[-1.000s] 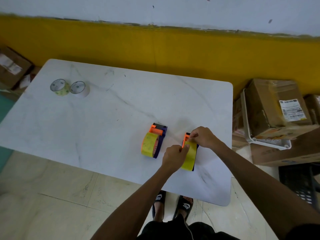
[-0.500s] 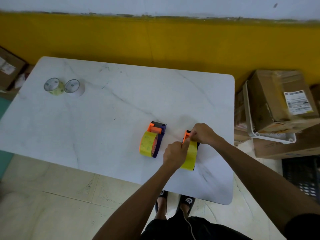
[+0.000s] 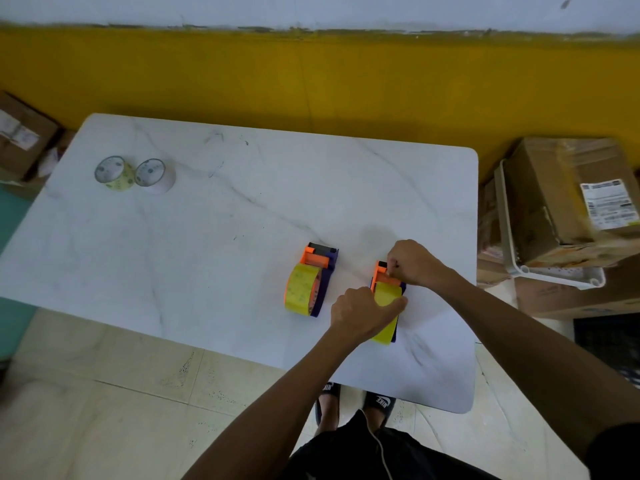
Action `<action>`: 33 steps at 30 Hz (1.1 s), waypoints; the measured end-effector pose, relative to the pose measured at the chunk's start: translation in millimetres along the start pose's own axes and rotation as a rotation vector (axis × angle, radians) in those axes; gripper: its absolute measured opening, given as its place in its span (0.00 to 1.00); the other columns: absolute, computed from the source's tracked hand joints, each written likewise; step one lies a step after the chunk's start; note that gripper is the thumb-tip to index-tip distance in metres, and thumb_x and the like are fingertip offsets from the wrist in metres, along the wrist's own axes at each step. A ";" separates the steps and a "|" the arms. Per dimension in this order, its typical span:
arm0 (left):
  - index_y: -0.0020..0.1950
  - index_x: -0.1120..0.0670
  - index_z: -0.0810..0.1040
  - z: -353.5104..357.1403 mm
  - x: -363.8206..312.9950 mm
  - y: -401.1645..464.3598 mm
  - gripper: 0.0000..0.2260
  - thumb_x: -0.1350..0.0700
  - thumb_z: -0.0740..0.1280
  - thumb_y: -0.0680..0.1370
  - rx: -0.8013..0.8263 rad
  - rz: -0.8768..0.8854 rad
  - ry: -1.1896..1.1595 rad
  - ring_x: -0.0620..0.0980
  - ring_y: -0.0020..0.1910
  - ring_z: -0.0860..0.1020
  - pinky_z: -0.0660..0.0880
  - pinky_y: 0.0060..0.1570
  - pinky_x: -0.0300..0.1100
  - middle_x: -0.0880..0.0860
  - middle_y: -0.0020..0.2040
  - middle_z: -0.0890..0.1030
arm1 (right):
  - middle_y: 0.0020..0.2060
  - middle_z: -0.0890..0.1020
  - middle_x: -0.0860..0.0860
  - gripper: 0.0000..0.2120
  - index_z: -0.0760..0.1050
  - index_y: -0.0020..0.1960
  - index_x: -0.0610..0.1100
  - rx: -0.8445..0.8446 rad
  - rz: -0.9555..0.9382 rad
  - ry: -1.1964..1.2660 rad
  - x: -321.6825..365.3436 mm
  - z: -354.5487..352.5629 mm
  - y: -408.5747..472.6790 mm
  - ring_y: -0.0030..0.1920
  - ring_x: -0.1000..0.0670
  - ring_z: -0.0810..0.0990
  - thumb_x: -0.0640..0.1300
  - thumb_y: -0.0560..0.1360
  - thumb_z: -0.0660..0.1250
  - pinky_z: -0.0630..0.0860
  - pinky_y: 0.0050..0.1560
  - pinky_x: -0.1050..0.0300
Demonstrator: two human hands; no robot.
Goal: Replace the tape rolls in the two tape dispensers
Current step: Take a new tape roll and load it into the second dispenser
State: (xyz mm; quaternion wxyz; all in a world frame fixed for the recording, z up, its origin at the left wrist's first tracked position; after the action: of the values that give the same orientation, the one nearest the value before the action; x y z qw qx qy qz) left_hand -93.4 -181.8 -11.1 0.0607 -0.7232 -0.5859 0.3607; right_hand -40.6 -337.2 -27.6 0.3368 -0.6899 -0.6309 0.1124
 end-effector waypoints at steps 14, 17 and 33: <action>0.50 0.57 0.77 -10.1 8.8 -22.8 0.33 0.27 0.64 0.67 0.138 -0.005 0.142 0.59 0.50 0.79 0.73 0.46 0.47 0.57 0.49 0.80 | 0.46 0.76 0.40 0.07 0.80 0.43 0.33 -0.266 -0.061 0.051 -27.5 -11.4 5.9 0.51 0.38 0.78 0.37 0.74 0.67 0.70 0.48 0.52; 0.47 0.56 0.74 -4.7 15.5 -33.8 0.30 0.29 0.65 0.67 0.149 -0.043 0.091 0.58 0.49 0.78 0.75 0.47 0.47 0.56 0.49 0.80 | 0.41 0.72 0.44 0.07 0.79 0.41 0.33 -0.304 -0.075 0.049 -31.0 -13.8 8.5 0.46 0.39 0.78 0.37 0.75 0.67 0.73 0.45 0.52; 0.42 0.56 0.73 -12.7 29.5 -31.9 0.26 0.33 0.69 0.66 0.232 -0.052 0.107 0.53 0.41 0.75 0.73 0.41 0.43 0.53 0.41 0.76 | 0.47 0.76 0.38 0.09 0.81 0.44 0.32 -0.348 0.019 -0.006 -38.1 -18.5 23.4 0.48 0.37 0.78 0.37 0.76 0.65 0.78 0.48 0.47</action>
State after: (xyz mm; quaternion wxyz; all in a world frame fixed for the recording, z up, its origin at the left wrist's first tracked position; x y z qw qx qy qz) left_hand -109.9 -141.5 1.2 0.1844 -0.7142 -0.5547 0.3850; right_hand -18.0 -378.6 -38.3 0.2093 -0.7433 -0.6353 0.0068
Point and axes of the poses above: each hand's wrist, its own y-axis towards the middle knuckle, its own z-axis out of the palm, x = y × z, the point moved 1 cm from there along y, towards the middle knuckle
